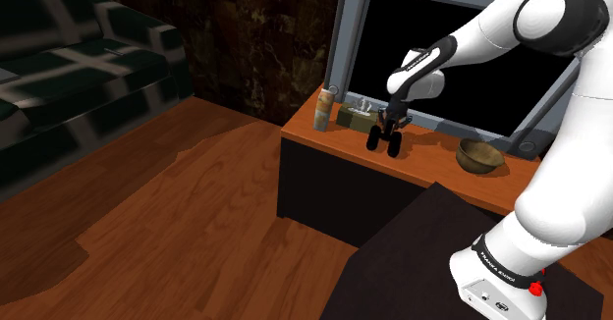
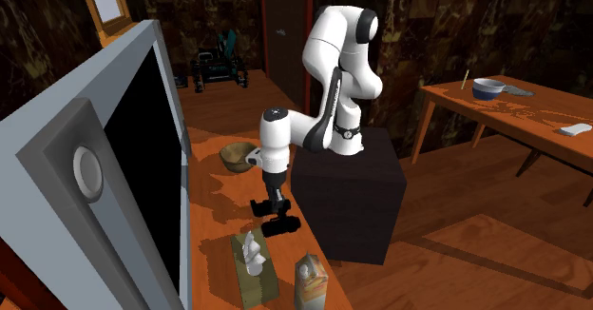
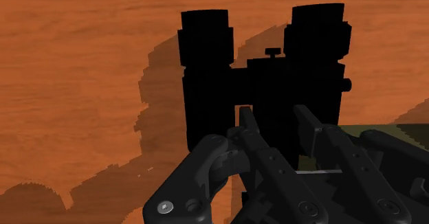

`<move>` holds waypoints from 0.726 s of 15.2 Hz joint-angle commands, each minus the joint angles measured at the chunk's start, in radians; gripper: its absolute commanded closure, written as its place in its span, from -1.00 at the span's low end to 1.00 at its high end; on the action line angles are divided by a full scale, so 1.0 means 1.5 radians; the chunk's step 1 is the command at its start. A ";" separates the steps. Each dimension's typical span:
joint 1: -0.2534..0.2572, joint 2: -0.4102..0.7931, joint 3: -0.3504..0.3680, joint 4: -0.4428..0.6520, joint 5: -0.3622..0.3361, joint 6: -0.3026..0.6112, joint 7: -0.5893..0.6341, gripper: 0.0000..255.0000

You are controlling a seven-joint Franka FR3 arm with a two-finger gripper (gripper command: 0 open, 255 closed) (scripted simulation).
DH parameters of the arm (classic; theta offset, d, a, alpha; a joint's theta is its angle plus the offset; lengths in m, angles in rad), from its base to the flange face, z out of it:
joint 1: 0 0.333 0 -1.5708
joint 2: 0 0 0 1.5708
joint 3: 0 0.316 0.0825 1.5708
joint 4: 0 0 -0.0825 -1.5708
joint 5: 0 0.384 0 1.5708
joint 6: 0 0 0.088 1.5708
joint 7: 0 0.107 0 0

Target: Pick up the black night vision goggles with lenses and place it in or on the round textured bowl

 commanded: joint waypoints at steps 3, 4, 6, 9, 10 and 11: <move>0.004 -0.026 -0.004 0.003 -0.007 -0.029 0.005 1.00; 0.004 -0.033 -0.005 0.004 -0.009 -0.036 0.006 1.00; 0.006 -0.047 -0.007 0.006 -0.013 -0.052 0.008 1.00; 0.008 -0.067 -0.010 0.009 -0.018 -0.075 0.011 1.00; 0.009 -0.073 -0.010 0.011 -0.020 -0.083 0.012 1.00; 0.009 -0.079 -0.011 0.012 -0.021 -0.090 0.013 1.00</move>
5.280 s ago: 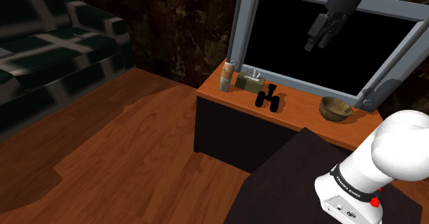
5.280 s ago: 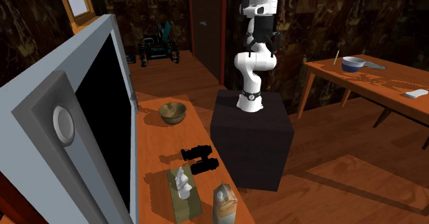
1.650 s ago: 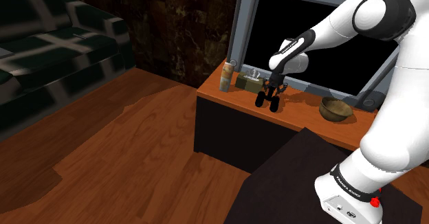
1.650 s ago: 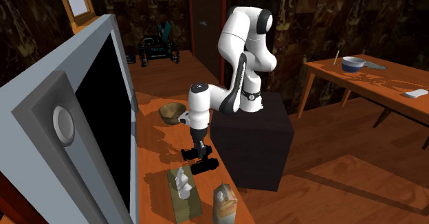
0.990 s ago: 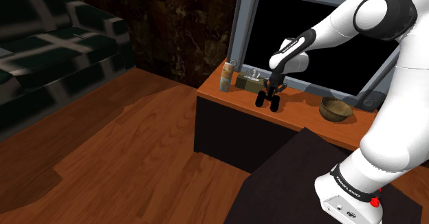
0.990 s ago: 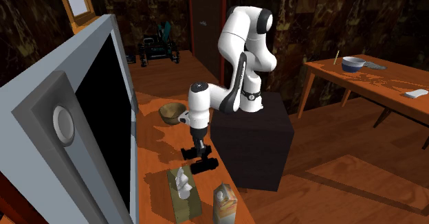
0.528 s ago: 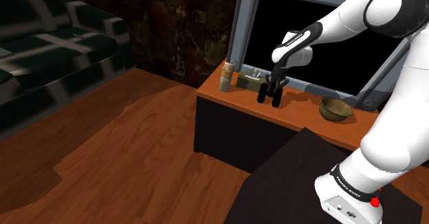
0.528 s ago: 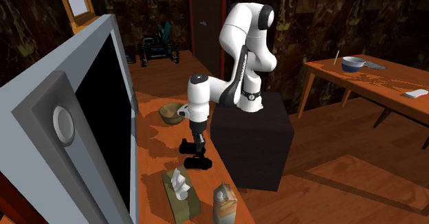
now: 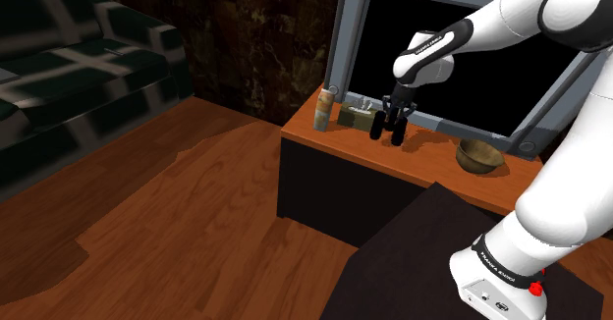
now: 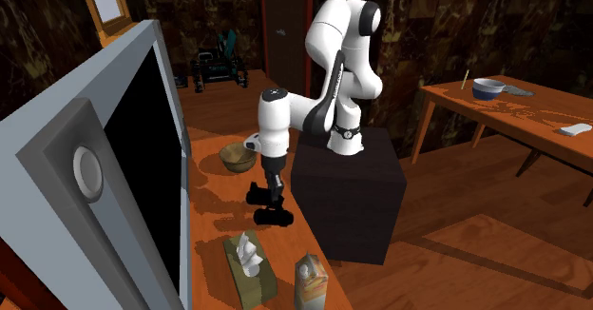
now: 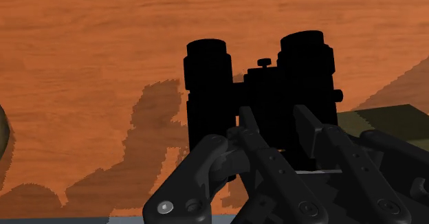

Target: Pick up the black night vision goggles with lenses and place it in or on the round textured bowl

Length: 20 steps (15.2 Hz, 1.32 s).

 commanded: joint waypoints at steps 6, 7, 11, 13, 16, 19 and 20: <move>0.003 -0.043 -0.004 0.015 -0.011 -0.057 0.006 1.00; 0.004 -0.048 -0.004 0.018 -0.013 -0.065 0.007 1.00; 0.005 -0.069 -0.006 0.030 -0.018 -0.098 0.010 1.00; 0.006 -0.079 -0.006 0.037 -0.020 -0.115 0.011 1.00; 0.006 -0.093 -0.007 0.049 -0.024 -0.139 0.012 1.00; -0.008 -0.120 -0.019 0.025 -0.027 -0.142 -0.013 1.00; -0.015 -0.131 -0.026 0.012 -0.029 -0.140 -0.026 1.00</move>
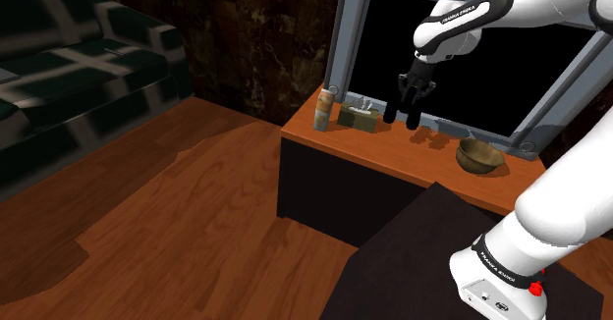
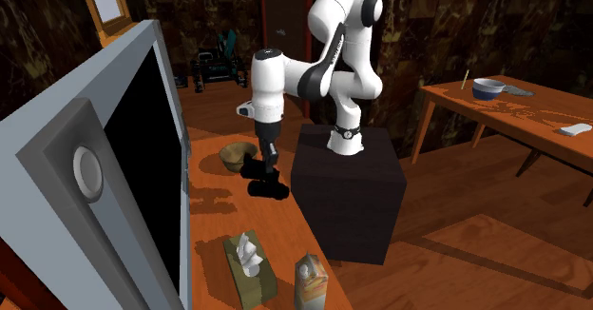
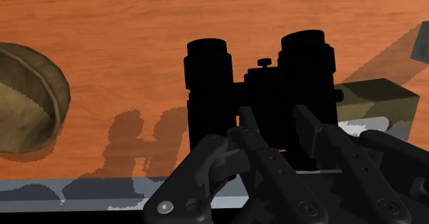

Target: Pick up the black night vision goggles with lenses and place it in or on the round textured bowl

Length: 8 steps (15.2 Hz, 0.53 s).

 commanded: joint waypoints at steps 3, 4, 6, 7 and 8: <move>-0.028 -0.042 -0.026 -0.041 -0.007 0.002 -0.051 1.00; -0.036 -0.051 -0.034 -0.050 -0.009 0.002 -0.065 1.00; -0.051 -0.068 -0.049 -0.066 -0.013 0.003 -0.093 1.00; -0.059 -0.076 -0.057 -0.073 -0.016 0.003 -0.108 1.00; -0.067 -0.084 -0.065 -0.080 -0.018 0.003 -0.122 1.00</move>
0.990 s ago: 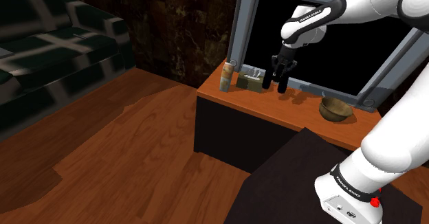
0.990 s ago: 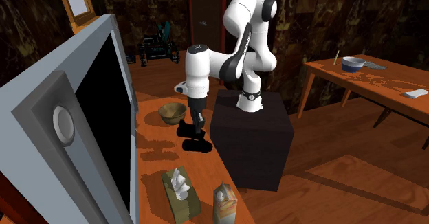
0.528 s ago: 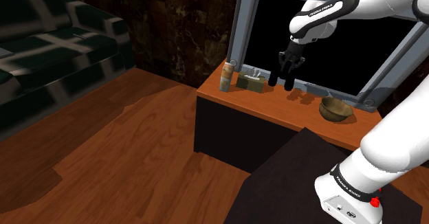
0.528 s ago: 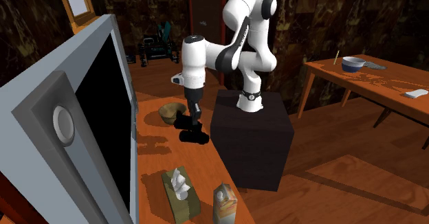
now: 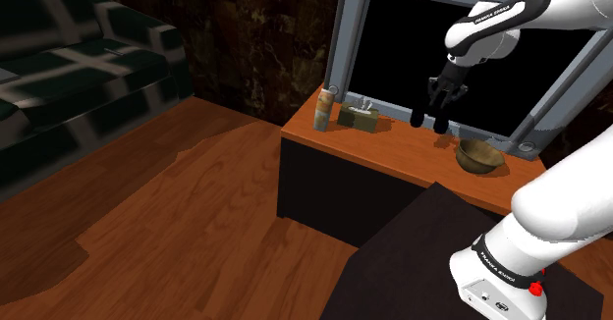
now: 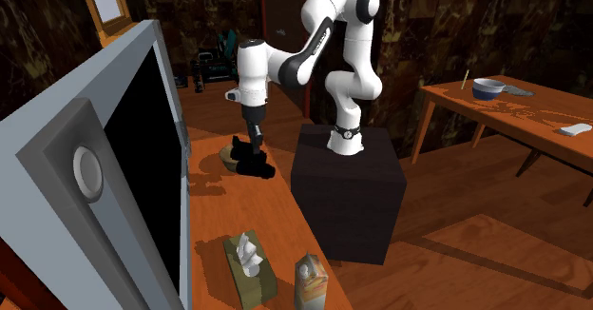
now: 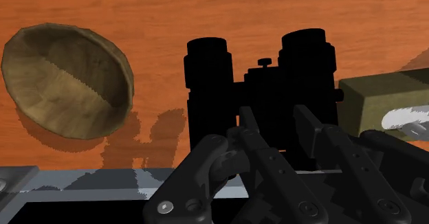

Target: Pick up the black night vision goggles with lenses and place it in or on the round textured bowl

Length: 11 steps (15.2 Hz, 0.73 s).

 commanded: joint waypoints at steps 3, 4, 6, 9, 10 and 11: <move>-0.029 -0.029 -0.031 -0.022 -0.009 -0.003 -0.056 1.00; -0.037 -0.034 -0.040 -0.025 -0.011 -0.004 -0.071 1.00; -0.053 -0.042 -0.058 -0.029 -0.014 -0.007 -0.103 1.00; -0.076 -0.050 -0.085 -0.030 -0.016 -0.011 -0.152 1.00; -0.083 -0.051 -0.095 -0.028 -0.017 -0.013 -0.169 1.00; -0.090 -0.051 -0.104 -0.026 -0.017 -0.015 -0.186 1.00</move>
